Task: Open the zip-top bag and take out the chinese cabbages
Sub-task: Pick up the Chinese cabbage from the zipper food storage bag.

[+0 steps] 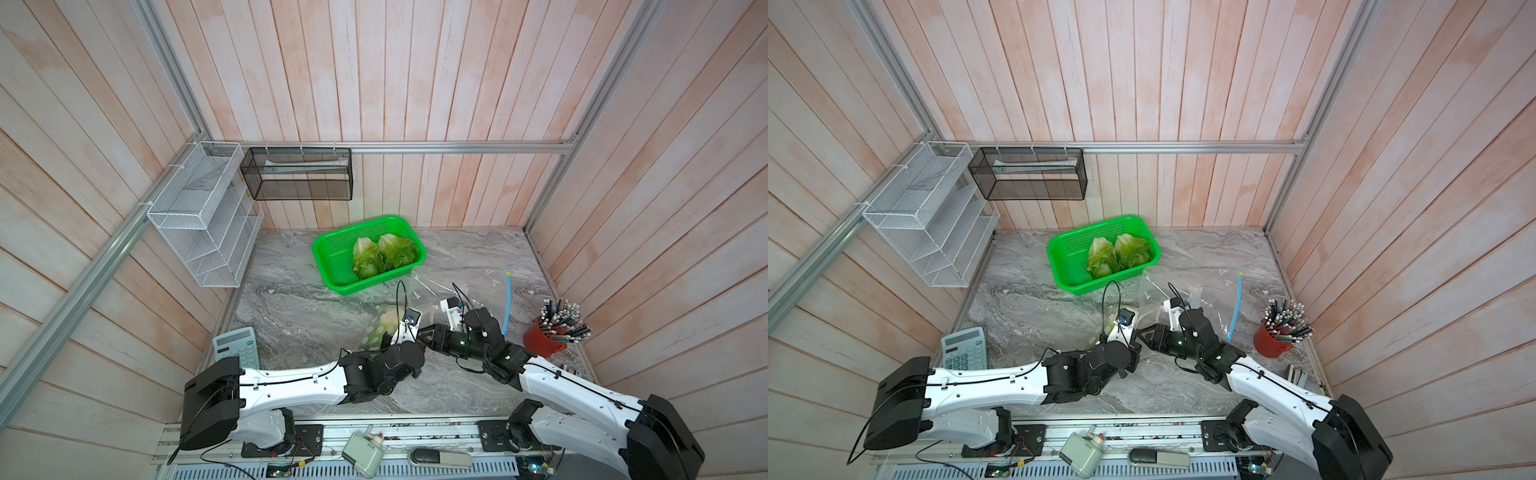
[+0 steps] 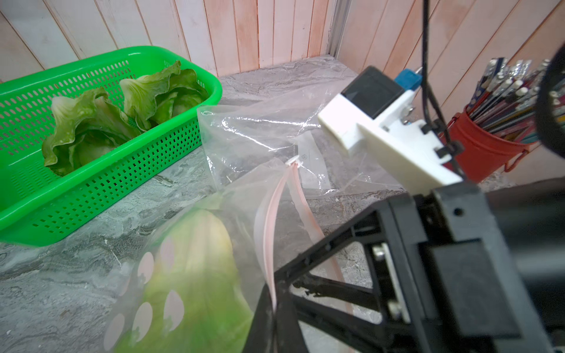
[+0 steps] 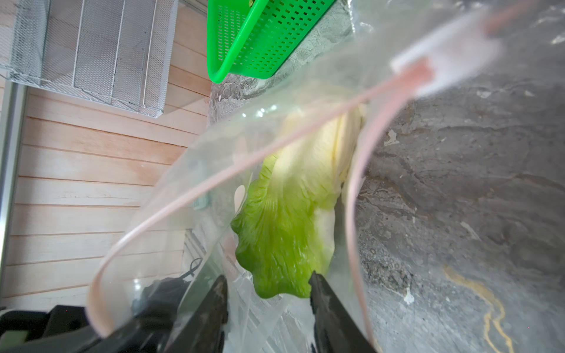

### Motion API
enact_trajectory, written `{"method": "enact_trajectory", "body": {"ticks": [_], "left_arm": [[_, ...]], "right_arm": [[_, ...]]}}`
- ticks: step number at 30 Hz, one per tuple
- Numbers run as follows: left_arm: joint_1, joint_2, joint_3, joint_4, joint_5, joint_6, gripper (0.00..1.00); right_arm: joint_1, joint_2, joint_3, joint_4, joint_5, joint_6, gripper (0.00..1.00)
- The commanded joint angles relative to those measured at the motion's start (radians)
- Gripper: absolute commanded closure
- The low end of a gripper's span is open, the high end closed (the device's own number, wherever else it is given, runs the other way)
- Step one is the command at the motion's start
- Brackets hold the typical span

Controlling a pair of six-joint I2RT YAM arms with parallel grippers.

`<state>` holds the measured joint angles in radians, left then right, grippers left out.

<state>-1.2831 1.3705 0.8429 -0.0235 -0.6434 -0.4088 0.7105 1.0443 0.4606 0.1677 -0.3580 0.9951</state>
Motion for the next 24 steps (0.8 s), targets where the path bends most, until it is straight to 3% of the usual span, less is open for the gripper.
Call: {"method": "enact_trajectory", "body": {"ticks": [1, 13, 24], "left_arm": [[-0.007, -0.025, -0.017, 0.056, -0.014, 0.056, 1.0], [-0.021, -0.027, -0.044, 0.167, 0.004, 0.128, 1.0], [-0.035, 0.027, -0.036, 0.26, 0.107, 0.245, 1.0]], "right_arm": [[-0.005, 0.031, 0.028, 0.045, -0.021, 0.029, 0.48], [-0.003, 0.204, 0.028, 0.183, -0.075, 0.112, 0.44], [0.004, 0.3, 0.044, 0.23, -0.109, 0.127, 0.35]]}}
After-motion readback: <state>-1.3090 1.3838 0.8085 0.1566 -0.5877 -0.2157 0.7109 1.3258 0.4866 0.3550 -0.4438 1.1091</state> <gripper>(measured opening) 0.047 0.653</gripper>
